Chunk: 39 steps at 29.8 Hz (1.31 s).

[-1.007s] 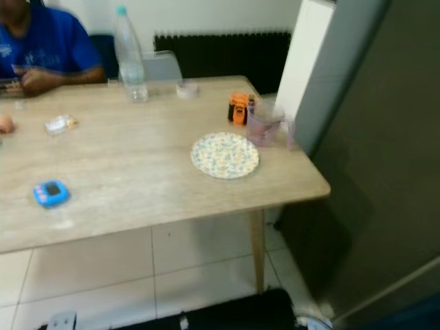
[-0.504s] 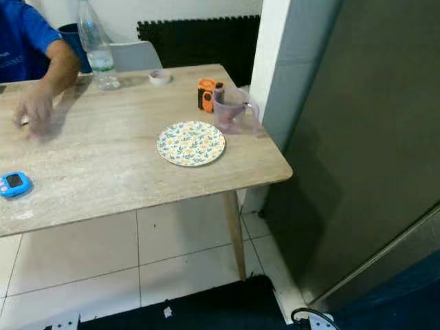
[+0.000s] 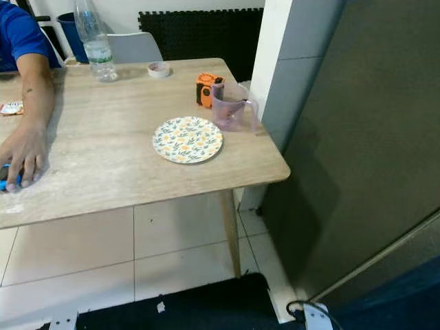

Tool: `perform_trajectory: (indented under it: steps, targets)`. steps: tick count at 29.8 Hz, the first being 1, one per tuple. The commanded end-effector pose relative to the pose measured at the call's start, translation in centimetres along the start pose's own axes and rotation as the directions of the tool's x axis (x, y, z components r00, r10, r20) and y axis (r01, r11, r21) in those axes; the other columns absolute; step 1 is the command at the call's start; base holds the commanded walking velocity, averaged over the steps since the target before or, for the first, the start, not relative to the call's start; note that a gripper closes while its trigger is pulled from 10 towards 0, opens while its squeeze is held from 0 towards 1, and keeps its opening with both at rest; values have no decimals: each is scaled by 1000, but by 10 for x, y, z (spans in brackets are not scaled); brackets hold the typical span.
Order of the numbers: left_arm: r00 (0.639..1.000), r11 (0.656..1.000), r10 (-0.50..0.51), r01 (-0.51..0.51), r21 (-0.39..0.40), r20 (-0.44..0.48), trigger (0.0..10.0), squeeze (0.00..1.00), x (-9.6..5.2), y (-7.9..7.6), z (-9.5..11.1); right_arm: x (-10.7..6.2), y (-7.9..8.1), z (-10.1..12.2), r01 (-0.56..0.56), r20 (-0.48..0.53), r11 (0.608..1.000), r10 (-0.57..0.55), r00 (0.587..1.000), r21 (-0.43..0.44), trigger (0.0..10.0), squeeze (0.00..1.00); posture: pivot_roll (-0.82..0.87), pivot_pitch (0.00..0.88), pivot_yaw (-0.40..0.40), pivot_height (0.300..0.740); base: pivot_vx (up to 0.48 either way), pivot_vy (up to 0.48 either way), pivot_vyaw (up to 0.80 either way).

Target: Restocking fridge

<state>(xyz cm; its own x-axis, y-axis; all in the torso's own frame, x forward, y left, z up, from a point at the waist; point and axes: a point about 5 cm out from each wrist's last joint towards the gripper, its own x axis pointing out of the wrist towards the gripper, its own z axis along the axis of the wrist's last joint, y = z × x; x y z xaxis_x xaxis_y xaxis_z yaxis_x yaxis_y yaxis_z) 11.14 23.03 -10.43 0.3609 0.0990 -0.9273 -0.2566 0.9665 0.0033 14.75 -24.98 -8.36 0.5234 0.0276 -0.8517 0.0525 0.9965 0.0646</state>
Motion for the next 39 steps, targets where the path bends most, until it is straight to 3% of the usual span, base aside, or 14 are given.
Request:
perform_trajectory:
  steps: [1, 5, 7, 10, 15, 17, 18, 22, 28, 33, 34, 35, 37, 39]
  targets:
    - [1000, 1000, 1, -1, 17, -10, 10000, 0, 0, 0, -2, 2, 10, 17, -143, 74, 990, 143, 987, -13, 10000, 0, -3, 63, -9, 740, 0, 0, 0]
    - [1000, 1000, -2, 2, 19, -12, 10000, 0, 0, -1, -3, 2, 17, 33, -253, 133, 967, 254, 958, -25, 10000, 0, -4, 63, -10, 740, 0, 0, 0]
    - [1000, 1000, -8, 9, 29, -16, 10000, 0, 0, -2, -3, -1, 29, 64, -454, 216, 887, 460, 861, -82, 10000, 0, -5, 59, -11, 740, 0, 0, 0]
    - [1000, 999, -9, 10, 31, -17, 10000, 0, 0, -3, -4, -3, 32, 72, -504, 229, 857, 515, 826, -108, 10000, 0, -5, 59, -11, 740, 0, 0, 0]
    - [1000, 999, -12, 13, 36, -16, 10000, 0, 0, -4, -4, -12, 50, 95, -690, 223, 683, 730, 646, -239, 10000, 0, -4, 51, -8, 740, 0, 0, 0]
    - [1000, 999, -12, 13, 38, -13, 10000, 0, 0, -4, -3, -19, 60, 104, -754, 202, 581, 814, 545, -306, 10000, 0, -4, 55, -8, 740, 0, 0, 0]
    - [1000, 999, -12, 13, 40, -12, 10000, 0, 0, -4, -2, -28, 70, 112, -803, 180, 472, 882, 436, -364, 10000, 0, -3, 54, -6, 740, 0, 0, 0]
    - [1000, 999, -13, 13, 42, -8, 10000, 0, 0, -3, 0, -45, 82, 125, -836, 159, 331, 944, 290, -437, 10000, 0, -4, 60, -3, 740, 0, 0, 0]
    - [1000, 999, -12, 13, 45, -8, 10000, 0, 0, -3, 0, -76, 93, 145, -823, 84, 148, 989, 122, -549, 10000, 0, -8, 63, -4, 740, 0, 0, 0]
    - [1000, 999, -13, 13, 47, -9, 10000, 0, 0, -3, 1, -92, 99, 157, -806, 68, 77, 997, 45, -588, 10000, 0, -8, 63, -4, 740, 0, 0, 0]
    - [1000, 999, -14, 14, 47, -8, 10000, 0, 1, -4, 1, -102, 102, 165, -793, 93, 57, 996, 0, -606, 10000, 231, -8, 63, -4, 740, 0, 0, 0]
    - [1000, 999, -14, 14, 46, -8, 10000, 0, 1, -4, 1, -108, 104, 171, -785, 110, 44, 993, -31, -618, 10000, 231, -8, 63, -4, 740, 0, 0, 0]
    - [1000, 999, -16, 17, 46, -7, 10000, 0, 1, -5, 1, -124, 109, 186, -762, 154, 16, 982, -111, -647, 10000, 867, -8, 63, -4, 740, 0, 0, 0]
    - [1000, 999, -18, 19, 47, -6, 10000, 0, 1, -6, 2, -137, 113, 202, -738, 212, 10, 960, -182, -675, 10000, 1000, -8, 63, -4, 740, 0, 0, 0]
